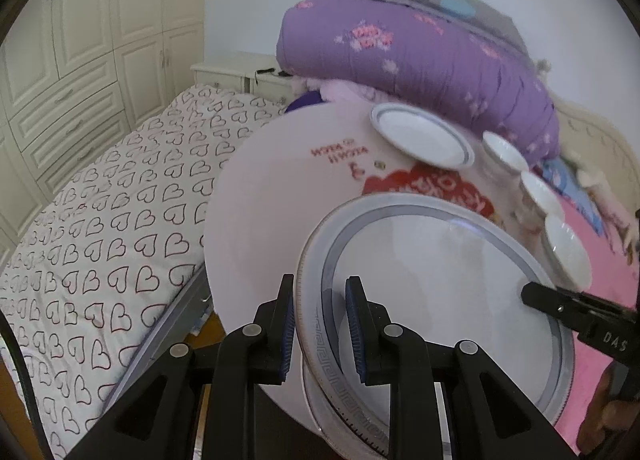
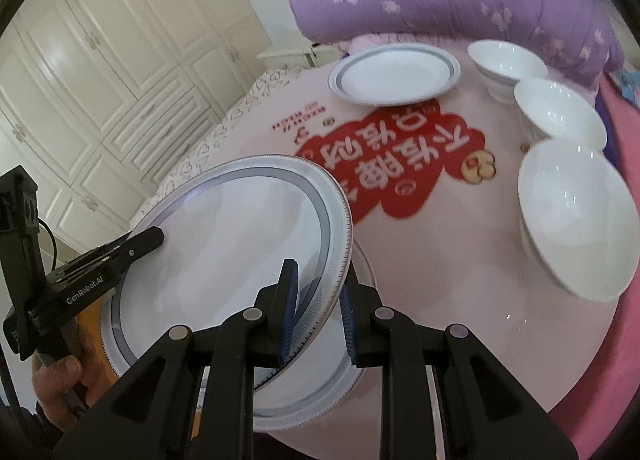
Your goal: Organize plates and bowls
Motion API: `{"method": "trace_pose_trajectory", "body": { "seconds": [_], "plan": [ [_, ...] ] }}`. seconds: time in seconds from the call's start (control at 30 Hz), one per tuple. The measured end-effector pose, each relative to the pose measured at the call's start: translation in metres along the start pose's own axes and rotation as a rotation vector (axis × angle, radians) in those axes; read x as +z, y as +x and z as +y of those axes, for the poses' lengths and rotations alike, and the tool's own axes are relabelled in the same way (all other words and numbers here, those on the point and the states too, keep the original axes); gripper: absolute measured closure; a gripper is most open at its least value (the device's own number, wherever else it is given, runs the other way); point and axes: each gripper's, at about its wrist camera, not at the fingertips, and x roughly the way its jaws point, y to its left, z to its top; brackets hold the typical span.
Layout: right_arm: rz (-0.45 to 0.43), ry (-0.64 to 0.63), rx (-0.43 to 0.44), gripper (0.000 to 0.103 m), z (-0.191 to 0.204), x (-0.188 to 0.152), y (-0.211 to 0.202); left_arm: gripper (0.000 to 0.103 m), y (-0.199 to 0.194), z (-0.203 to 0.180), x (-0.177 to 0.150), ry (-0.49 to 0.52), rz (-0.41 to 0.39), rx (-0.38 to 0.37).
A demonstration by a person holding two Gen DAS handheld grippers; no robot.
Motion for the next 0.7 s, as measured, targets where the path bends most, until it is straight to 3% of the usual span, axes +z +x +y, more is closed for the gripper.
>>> {"method": "trace_pose_trajectory", "body": {
  "seconds": [0.7],
  "plan": [
    [0.078, -0.023, -0.029, 0.082, -0.007, -0.026, 0.025, 0.081, 0.045, -0.002, -0.011, 0.03, 0.066, 0.031]
  ]
}}
